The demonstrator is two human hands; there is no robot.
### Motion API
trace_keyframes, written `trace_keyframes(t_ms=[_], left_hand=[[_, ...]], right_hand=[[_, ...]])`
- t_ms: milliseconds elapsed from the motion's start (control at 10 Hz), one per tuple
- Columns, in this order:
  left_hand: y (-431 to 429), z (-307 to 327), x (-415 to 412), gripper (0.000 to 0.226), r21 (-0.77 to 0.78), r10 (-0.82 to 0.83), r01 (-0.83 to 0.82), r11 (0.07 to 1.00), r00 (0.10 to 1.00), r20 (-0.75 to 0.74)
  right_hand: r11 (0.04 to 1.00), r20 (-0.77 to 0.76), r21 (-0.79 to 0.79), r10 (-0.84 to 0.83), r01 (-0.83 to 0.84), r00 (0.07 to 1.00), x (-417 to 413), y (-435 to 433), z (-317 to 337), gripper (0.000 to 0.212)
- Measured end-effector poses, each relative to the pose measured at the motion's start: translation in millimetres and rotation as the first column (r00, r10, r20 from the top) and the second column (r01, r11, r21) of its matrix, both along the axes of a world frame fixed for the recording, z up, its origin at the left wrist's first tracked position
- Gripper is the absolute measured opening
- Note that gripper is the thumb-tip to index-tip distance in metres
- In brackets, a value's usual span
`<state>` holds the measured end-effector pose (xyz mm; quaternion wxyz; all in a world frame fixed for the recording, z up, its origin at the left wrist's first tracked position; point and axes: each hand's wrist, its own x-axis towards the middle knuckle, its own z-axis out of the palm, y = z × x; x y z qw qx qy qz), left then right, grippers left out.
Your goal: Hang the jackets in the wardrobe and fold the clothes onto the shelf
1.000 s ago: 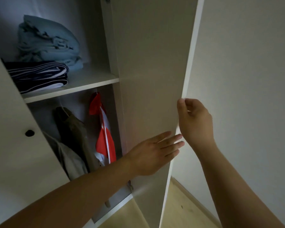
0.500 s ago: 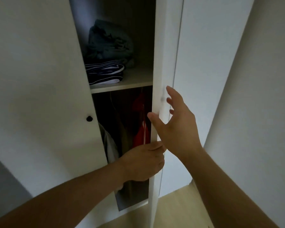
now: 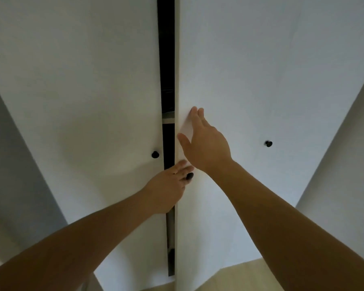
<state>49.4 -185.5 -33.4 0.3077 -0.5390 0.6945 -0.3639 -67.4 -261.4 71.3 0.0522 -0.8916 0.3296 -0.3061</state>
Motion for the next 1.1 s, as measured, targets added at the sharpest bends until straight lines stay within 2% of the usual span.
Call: trace_keyframes(t_ms=[200,400,500,600,800,900,1000,1100], left_hand=[[-16.0,-8.4,41.5,0.058,0.026,0.104,-0.107,0.994,0.989,0.100],[-35.6,-14.4,76.0,0.061,0.004,0.129,-0.130,0.991,0.982,0.135],[-45.8,-17.0,89.2,0.060,-0.034,0.130,-0.127,0.991,0.986,0.104],[-54.8,-20.3,98.1,0.062,-0.046,0.134,-0.129,0.991,0.981,0.139],[-62.0,-19.8,110.8,0.066,-0.039,0.117,-0.113,0.993,0.985,0.125],[-57.3,-22.5,108.0,0.066,-0.043,0.100,-0.095,0.995,0.987,0.127],[-46.1,-24.2,99.9,0.060,-0.044,0.077,-0.077,0.996,0.997,-0.005],[-2.2,-66.8,88.6,0.053,-0.122,-0.009,-0.020,0.992,0.973,-0.230]], right_hand=[[0.999,-0.152,0.010,0.046,-0.045,0.987,31.3,-24.9,8.5,0.067],[0.997,-0.237,0.042,0.071,-0.063,0.969,53.0,-45.9,5.9,0.072],[0.999,-0.262,0.042,0.039,-0.029,0.964,65.4,-53.2,3.2,0.073],[0.999,-0.274,0.052,0.019,-0.005,0.962,74.3,-58.8,2.0,0.076],[0.999,-0.291,0.033,0.026,-0.017,0.956,83.5,-67.9,-1.4,0.080],[0.998,-0.243,0.041,0.063,-0.055,0.968,79.0,-70.6,-4.4,0.078],[0.984,-0.127,-0.001,0.179,-0.180,0.976,56.5,-61.8,-12.1,0.068],[0.961,0.015,-0.037,0.276,-0.275,0.961,-7.4,-40.2,-45.4,0.051]])
